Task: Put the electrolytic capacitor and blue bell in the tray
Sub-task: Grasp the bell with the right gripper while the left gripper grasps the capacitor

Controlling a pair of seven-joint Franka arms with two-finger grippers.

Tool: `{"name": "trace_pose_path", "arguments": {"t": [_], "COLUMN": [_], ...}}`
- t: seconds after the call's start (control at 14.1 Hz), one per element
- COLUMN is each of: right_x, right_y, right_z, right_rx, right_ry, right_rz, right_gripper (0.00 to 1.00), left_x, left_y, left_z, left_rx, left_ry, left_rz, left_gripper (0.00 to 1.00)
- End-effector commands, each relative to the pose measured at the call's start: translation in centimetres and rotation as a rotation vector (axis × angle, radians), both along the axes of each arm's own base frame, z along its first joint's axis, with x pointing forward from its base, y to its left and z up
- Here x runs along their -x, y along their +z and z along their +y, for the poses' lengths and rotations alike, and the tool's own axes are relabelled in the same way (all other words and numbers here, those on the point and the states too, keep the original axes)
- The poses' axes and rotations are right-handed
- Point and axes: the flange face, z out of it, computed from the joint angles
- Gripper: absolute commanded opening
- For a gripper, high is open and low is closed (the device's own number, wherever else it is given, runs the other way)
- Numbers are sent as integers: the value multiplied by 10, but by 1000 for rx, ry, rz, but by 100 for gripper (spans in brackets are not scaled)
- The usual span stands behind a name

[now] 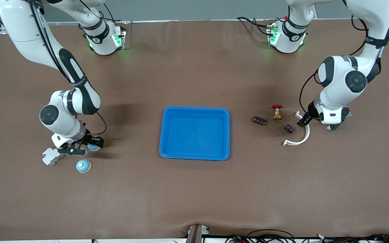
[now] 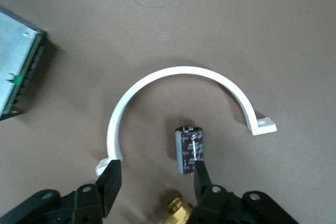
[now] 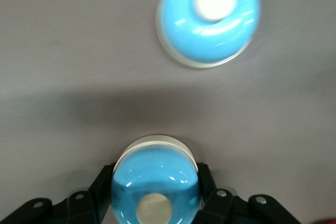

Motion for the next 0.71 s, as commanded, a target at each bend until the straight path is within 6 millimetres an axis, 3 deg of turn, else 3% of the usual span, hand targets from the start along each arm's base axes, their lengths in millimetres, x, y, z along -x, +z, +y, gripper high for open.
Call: {"name": "trace_pose_path", "arguments": {"t": [0.0, 0.14, 0.64], "right_x": [5, 14, 53], "right_y": [35, 53, 101], "right_z": [54, 105, 254], "right_rx": [-13, -22, -12], "right_ry": [-72, -110, -270], "right_rz": [31, 13, 64], "right_gripper": [0, 0, 0], "left_x": [1, 3, 1], "left_y": [-18, -25, -50], "left_z": [-3, -8, -30], "left_rx": [2, 4, 24], "left_ry": [27, 18, 47], "left_rz": [-23, -11, -45], "left_gripper": [65, 65, 65]}}
